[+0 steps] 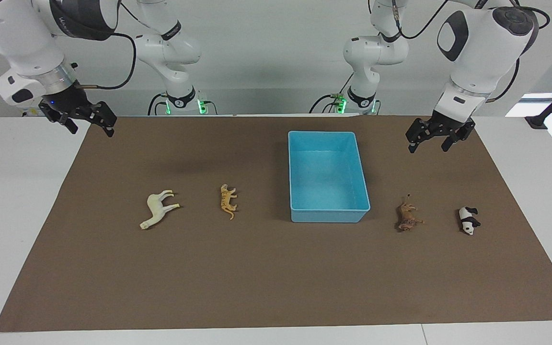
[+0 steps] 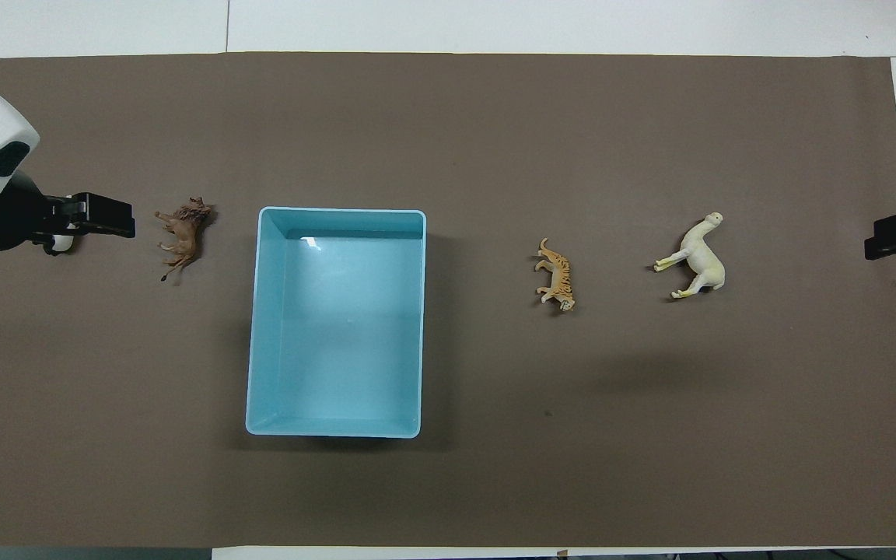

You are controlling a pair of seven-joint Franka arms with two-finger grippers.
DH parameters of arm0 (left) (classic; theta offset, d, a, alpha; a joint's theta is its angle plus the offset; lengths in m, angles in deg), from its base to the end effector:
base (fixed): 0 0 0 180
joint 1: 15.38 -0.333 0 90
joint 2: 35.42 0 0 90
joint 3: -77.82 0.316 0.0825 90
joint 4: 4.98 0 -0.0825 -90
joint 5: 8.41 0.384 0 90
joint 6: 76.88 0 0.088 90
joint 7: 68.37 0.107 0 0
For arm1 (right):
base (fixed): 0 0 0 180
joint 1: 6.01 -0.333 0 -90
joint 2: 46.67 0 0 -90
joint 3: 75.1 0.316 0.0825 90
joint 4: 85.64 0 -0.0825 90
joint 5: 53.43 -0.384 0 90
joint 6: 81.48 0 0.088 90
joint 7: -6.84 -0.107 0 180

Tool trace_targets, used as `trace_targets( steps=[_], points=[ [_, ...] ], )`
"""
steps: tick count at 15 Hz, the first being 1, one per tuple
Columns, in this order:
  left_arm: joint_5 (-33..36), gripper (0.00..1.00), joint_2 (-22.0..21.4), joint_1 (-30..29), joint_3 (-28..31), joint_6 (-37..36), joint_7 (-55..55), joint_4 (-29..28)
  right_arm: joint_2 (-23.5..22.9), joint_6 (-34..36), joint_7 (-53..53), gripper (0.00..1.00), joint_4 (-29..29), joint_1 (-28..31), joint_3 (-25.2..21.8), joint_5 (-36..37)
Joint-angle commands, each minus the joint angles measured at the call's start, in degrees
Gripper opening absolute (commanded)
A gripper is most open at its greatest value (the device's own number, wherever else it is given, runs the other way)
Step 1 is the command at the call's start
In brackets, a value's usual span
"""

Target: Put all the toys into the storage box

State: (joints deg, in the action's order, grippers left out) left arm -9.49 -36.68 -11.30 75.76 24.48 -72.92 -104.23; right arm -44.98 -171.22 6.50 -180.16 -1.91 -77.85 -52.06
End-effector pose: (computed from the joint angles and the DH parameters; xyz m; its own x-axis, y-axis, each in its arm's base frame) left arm 0.5580 -0.0619 0.5774 0.9981 -0.0239 0.0571 -0.0252 -0.9994 0.0225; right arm 0.5386 -0.0677 0.6032 0.9907 -0.1250 -0.0538 -0.1239 -0.9920 0.0228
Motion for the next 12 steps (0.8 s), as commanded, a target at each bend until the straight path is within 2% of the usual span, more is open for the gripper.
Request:
trace_targets(
  steps=[1, 12],
  points=[
    [0.3, 1.0, -0.1, -0.6, -0.2, 0.1, 0.6, 0.1, 0.7, 0.9, -0.8, 1.0, -0.2, 2.0, 0.6, 0.0],
    [0.5, 1.0, -0.8, -1.7, -0.2, -0.3, 0.6, -0.6, 0.7, 1.4, -0.7, 1.0, -0.2, 2.2, 0.4, 0.0]
  ],
)
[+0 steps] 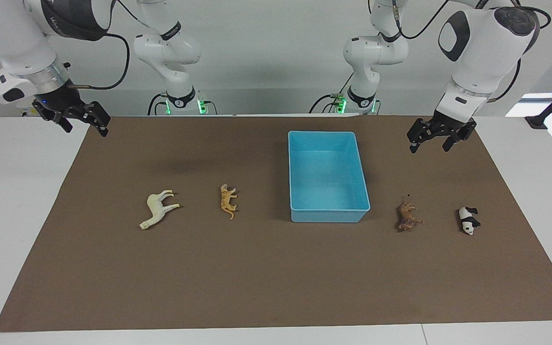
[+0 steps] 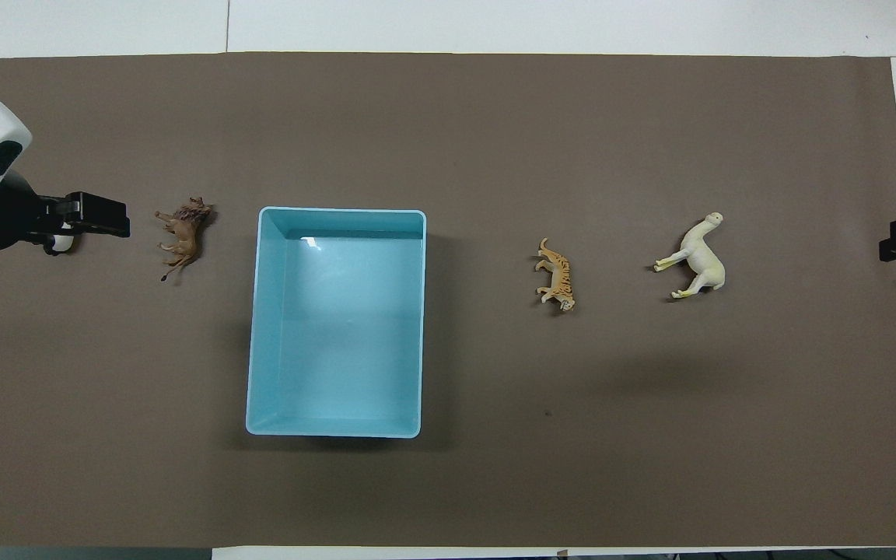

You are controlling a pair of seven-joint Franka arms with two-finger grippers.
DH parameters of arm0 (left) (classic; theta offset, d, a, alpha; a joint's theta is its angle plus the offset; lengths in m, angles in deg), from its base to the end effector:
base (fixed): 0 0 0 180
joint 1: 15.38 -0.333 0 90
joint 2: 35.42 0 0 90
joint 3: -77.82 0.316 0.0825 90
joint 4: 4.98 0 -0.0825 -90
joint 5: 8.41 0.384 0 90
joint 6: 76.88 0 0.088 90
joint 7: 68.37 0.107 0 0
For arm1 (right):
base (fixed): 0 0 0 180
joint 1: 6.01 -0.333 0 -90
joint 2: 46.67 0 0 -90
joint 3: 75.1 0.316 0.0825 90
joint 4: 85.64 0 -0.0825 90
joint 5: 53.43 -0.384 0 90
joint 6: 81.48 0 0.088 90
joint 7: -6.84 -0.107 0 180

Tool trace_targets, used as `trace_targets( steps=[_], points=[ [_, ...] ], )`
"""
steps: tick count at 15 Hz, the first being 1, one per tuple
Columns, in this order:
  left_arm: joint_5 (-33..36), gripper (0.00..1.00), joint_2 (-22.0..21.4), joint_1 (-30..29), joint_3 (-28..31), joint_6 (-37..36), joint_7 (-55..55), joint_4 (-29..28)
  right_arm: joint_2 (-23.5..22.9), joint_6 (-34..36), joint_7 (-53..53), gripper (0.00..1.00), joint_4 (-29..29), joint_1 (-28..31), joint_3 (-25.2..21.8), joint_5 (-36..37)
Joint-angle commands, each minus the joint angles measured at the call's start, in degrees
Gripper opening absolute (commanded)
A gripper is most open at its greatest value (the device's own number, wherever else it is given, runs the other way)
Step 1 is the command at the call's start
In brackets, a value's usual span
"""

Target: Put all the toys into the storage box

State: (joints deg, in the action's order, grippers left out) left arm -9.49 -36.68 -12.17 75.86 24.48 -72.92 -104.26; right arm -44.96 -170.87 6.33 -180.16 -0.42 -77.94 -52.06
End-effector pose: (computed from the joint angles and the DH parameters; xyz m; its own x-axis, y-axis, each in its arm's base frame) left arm 0.5589 -0.0524 0.5772 0.9984 -0.0070 0.0566 -0.0083 -0.9997 0.0225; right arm 0.5358 -0.0824 0.6028 0.9861 -0.1553 -0.0595 -0.1542 -0.9878 0.0229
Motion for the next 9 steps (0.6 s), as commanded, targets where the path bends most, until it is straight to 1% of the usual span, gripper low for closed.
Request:
trace_targets(
  steps=[1, 2, 3, 4, 6, 7, 8, 9],
  points=[
    [0.5, 1.0, -1.5, -0.8, -0.3, -0.5, 0.5, -1.1, 0.7, 1.0, -0.6, 1.0, -0.1, 0.8, 0.3, 0.0],
    [0.5, 1.0, -1.9, -0.7, -0.3, 0.5, 0.0, -2.3, 0.7, 1.0, -0.7, 1.0, -0.2, 0.9, 0.1, 0.0],
    [0.5, 1.0, -2.9, -0.9, -0.2, 1.5, -0.4, -4.8, 0.7, 1.0, -0.6, 1.0, -0.1, 1.0, 0.1, 0.0],
    [0.5, 1.0, -3.6, -1.4, -0.3, 4.0, 0.3, -6.3, 0.7, 1.0, -0.7, 1.0, -0.2, 0.8, 0.0, 0.0],
    [0.5, 1.0, -4.0, -2.7, -0.3, 12.0, 0.7, -10.9, 0.7, 1.1, -0.5, 1.0, -0.2, 0.9, 0.1, 0.0],
    [0.5, 1.0, -3.4, -2.9, -0.3, 14.9, 1.1, -11.9, 0.9, 1.1, -0.5, 1.0, -0.1, 0.9, 0.1, 0.0],
    [0.5, 1.0, -2.3, -3.1, -0.2, 16.3, 1.9, -12.1, 1.2, 1.1, -0.4, 1.0, 0.0, 0.8, 0.1, 0.0],
    [0.6, 1.0, -0.3, -3.1, -0.2, 16.8, 4.3, -11.9, 1.2, 1.1, -0.4, 1.0, 0.1, 0.9, 0.1, -0.1]
  ],
)
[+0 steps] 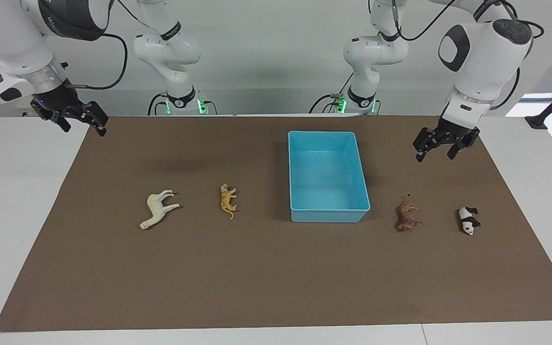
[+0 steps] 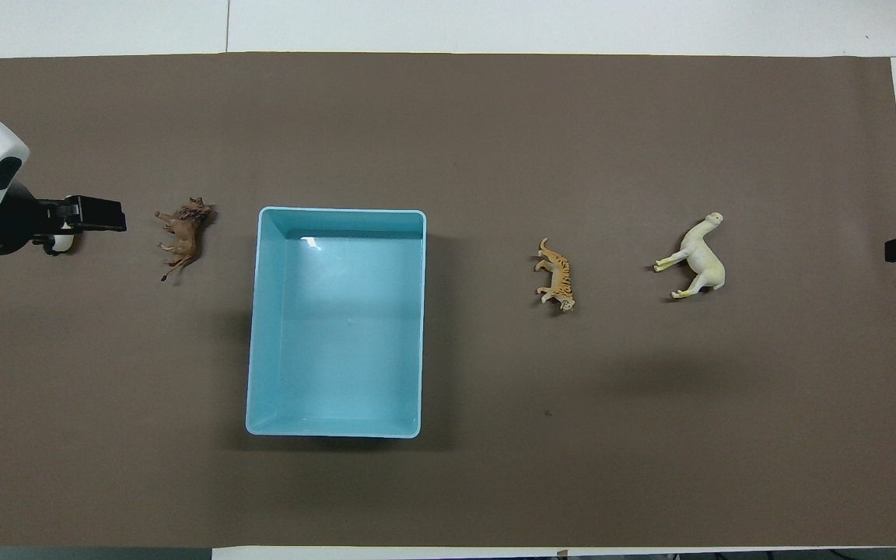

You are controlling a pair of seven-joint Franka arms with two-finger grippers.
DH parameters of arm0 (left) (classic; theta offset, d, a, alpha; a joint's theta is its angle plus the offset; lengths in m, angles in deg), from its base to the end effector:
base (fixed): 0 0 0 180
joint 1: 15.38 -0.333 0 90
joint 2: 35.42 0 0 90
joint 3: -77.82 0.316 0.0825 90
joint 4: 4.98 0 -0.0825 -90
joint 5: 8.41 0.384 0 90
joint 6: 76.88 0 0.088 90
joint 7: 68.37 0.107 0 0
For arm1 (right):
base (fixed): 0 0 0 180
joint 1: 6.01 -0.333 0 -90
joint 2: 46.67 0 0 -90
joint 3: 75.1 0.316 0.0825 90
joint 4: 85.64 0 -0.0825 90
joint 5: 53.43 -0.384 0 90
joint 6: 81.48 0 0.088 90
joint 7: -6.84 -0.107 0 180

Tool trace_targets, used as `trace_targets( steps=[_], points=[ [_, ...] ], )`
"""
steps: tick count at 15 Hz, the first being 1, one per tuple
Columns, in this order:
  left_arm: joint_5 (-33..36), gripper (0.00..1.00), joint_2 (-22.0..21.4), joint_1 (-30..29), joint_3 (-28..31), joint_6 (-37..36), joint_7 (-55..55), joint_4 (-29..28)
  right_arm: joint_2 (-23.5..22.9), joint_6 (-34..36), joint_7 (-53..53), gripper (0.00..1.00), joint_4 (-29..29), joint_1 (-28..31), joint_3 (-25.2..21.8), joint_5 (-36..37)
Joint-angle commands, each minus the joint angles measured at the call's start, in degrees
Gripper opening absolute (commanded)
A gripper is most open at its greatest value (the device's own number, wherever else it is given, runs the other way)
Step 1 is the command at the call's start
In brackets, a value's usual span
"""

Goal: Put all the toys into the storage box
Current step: 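Grasp the horse with the left gripper while the right gripper reaches the llama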

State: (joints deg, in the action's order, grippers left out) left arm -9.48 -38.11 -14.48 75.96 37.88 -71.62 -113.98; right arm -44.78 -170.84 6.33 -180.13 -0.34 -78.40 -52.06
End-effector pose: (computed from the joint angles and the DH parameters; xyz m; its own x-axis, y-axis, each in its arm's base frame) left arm 0.5613 -0.0285 0.5310 0.9892 0.0167 0.1457 0.0132 -0.9996 0.0247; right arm 0.5341 -0.0874 0.6047 0.9848 -0.1646 -0.0564 -0.1635 -0.9863 0.0225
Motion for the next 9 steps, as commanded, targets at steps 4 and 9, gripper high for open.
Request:
trace_targets(
  steps=[4, 9],
  points=[
    [0.5, 1.0, 8.4, -2.2, -0.2, 10.9, 9.8, -2.4, 0.7, -0.3, -0.3, 1.0, -0.5, 0.0, 0.7, 0.0],
    [3.5, 1.0, 15.0, -1.5, -0.3, 20.4, 14.0, -3.6, -0.2, -12.7, -0.4, 1.0, -10.4, -3.7, 1.0, -0.2]
  ],
)
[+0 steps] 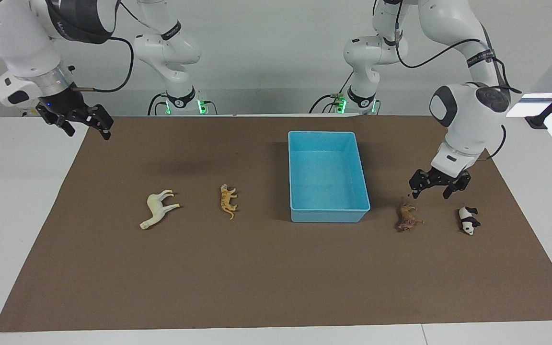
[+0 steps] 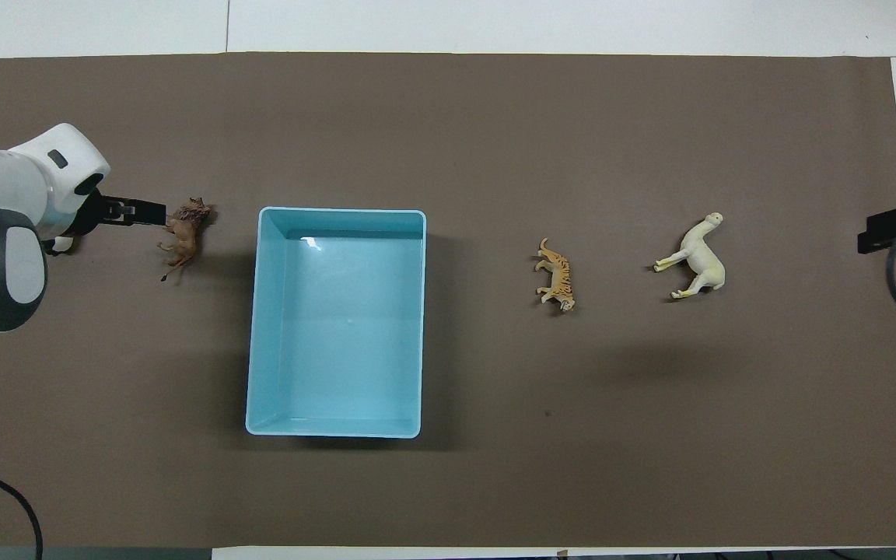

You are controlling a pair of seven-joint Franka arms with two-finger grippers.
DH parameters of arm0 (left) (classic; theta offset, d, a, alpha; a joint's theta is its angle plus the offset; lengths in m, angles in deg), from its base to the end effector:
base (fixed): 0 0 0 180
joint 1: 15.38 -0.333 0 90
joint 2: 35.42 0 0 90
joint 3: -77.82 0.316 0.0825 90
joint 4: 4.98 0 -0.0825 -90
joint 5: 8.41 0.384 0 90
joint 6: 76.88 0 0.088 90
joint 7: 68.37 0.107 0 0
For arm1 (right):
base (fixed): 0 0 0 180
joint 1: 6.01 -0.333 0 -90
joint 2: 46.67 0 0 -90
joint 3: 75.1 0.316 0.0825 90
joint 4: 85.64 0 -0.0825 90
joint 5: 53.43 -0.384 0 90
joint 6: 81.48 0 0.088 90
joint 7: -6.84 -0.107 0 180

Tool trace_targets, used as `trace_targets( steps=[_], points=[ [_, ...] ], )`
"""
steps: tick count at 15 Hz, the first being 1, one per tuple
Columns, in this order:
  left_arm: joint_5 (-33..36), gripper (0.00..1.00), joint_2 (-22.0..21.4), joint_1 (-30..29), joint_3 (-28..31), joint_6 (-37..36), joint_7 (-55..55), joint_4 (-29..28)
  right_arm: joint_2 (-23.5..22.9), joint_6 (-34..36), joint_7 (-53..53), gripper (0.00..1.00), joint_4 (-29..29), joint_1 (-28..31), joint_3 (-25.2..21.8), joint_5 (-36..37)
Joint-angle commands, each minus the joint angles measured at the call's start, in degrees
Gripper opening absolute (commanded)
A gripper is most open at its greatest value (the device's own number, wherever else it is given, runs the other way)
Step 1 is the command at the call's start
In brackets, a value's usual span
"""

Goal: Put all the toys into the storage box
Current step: 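Grasp the horse with the left gripper while the right gripper reaches the llama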

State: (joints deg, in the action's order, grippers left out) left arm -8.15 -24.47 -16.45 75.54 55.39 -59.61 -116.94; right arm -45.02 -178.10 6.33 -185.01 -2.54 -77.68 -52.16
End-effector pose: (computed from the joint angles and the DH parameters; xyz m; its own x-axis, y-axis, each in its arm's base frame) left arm 0.6123 -0.0119 0.3970 0.9714 -0.1739 0.1615 -0.1728 -0.9847 -0.0211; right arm 0.5476 -0.0605 0.5727 0.9936 -0.1116 -0.0191 -0.1112 -0.9936 0.0208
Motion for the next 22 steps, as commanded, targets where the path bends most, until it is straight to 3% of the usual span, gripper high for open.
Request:
trace_targets(
  steps=[1, 5, 10, 16, 19, 22],
  points=[
    [3.2, 1.0, 2.6, 1.5, 0.2, 3.2, 2.1, -0.6, -1.0, -9.1, -0.3, 1.0, -7.9, -2.0, 0.4, -0.1],
    [4.9, 1.0, 5.0, 1.6, 0.1, 4.0, 2.1, -1.7, -4.5, -23.8, 6.4, 1.0, -14.4, -4.2, 0.4, -0.3],
    [5.0, 1.0, 5.0, 1.9, 0.2, 5.9, 2.2, -6.0, -8.3, -32.7, 22.5, 1.0, -17.4, -4.3, 0.3, -0.4],
    [5.0, 1.0, 5.3, 2.6, 0.1, 6.5, 2.2, -6.6, -7.6, -35.4, 30.7, 1.0, -22.4, -4.3, 0.3, -0.3],
    [5.5, 0.6, 5.3, 3.2, 0.2, 6.4, 2.3, -6.5, -8.0, -36.2, 33.5, 1.0, -23.7, -4.2, 0.3, -0.3],
    [6.1, 0.22, 5.5, 3.3, 0.1, 6.2, 2.3, -6.0, -8.4, -37.8, 29.0, 1.0, -23.8, -4.3, 0.3, -0.3]
  ],
)
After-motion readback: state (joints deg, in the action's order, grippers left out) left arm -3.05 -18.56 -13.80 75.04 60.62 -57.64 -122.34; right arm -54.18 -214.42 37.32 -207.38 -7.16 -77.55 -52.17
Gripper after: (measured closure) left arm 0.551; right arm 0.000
